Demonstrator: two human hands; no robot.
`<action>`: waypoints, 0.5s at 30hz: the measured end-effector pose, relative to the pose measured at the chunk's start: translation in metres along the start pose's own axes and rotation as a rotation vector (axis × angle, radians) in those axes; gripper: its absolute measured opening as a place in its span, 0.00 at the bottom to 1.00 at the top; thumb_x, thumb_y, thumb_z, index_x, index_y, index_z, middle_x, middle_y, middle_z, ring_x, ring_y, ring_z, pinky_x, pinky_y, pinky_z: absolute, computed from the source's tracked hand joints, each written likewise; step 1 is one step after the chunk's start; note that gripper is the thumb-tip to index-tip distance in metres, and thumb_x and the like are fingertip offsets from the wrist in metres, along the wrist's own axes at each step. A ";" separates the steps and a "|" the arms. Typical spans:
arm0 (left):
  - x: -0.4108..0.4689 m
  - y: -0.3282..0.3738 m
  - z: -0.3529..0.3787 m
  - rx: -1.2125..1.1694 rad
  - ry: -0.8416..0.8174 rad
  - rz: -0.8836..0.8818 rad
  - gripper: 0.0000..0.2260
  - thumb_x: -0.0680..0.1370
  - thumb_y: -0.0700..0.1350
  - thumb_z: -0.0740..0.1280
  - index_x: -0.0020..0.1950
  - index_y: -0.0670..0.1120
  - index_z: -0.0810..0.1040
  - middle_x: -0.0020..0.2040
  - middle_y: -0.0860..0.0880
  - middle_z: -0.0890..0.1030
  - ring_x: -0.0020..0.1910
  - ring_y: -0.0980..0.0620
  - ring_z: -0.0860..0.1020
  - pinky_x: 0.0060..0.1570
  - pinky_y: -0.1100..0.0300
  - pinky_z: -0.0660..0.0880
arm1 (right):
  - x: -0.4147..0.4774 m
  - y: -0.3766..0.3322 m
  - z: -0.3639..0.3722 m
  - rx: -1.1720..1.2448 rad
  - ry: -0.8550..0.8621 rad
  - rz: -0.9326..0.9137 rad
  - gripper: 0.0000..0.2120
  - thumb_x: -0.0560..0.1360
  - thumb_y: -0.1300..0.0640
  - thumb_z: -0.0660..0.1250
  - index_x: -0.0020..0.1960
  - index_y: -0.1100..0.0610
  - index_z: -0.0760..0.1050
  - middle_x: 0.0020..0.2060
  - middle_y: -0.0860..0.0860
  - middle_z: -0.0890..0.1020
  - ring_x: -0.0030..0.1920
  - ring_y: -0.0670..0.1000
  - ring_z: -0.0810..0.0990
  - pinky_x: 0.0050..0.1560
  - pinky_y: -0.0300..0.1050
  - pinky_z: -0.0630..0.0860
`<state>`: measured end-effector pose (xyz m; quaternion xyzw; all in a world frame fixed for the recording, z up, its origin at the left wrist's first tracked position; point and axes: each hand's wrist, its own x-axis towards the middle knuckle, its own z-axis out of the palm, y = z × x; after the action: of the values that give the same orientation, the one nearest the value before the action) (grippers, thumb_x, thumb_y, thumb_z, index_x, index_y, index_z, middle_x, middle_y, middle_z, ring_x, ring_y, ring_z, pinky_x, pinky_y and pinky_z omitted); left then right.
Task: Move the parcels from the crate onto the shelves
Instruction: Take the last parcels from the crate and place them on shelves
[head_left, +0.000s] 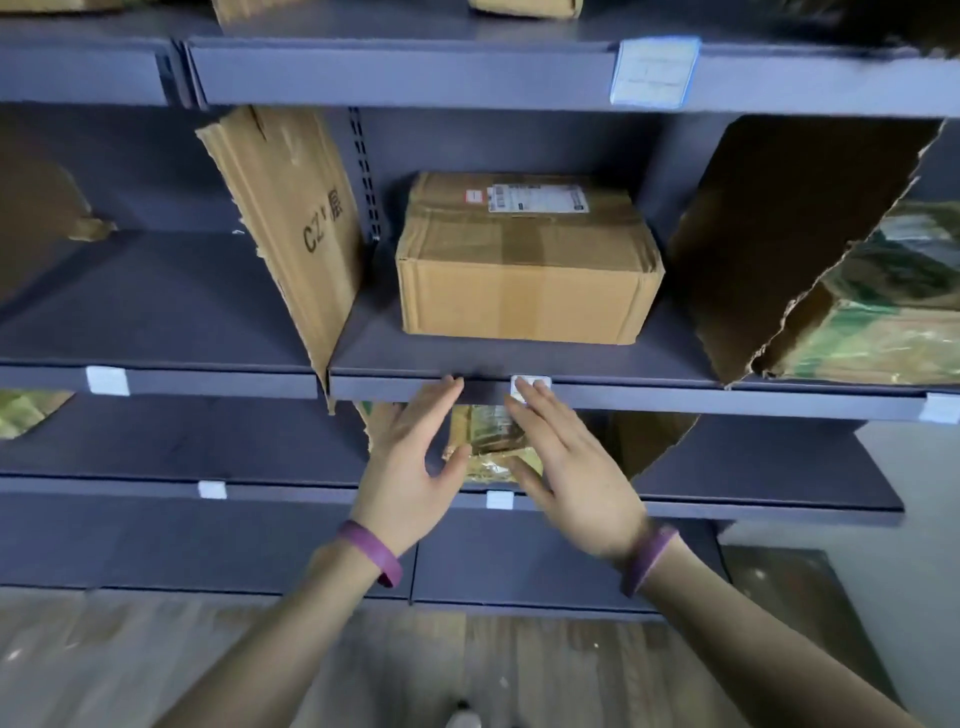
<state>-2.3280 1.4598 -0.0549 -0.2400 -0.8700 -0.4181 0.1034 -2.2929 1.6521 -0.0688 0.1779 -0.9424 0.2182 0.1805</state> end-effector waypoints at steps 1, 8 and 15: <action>-0.004 -0.010 0.008 -0.010 -0.017 -0.020 0.26 0.75 0.39 0.68 0.72 0.48 0.67 0.70 0.58 0.67 0.70 0.56 0.65 0.71 0.50 0.62 | -0.006 0.004 0.012 0.004 -0.035 0.025 0.27 0.79 0.55 0.66 0.74 0.60 0.64 0.75 0.56 0.63 0.76 0.57 0.59 0.74 0.55 0.62; -0.003 -0.080 0.062 0.143 -0.340 -0.179 0.28 0.77 0.45 0.65 0.76 0.48 0.60 0.76 0.49 0.61 0.75 0.49 0.58 0.73 0.53 0.58 | -0.028 0.033 0.080 -0.058 -0.372 0.351 0.32 0.80 0.50 0.60 0.79 0.51 0.49 0.79 0.51 0.51 0.79 0.54 0.48 0.77 0.52 0.53; 0.007 -0.123 0.105 0.392 -0.647 -0.291 0.30 0.78 0.49 0.61 0.77 0.55 0.52 0.78 0.51 0.45 0.77 0.47 0.46 0.71 0.44 0.58 | -0.019 0.060 0.114 -0.231 -0.594 0.524 0.36 0.81 0.50 0.58 0.79 0.51 0.39 0.79 0.53 0.39 0.78 0.61 0.41 0.76 0.58 0.51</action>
<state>-2.3937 1.4782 -0.2013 -0.2091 -0.9458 -0.1573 -0.1922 -2.3315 1.6538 -0.1930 -0.0343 -0.9852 0.0889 -0.1423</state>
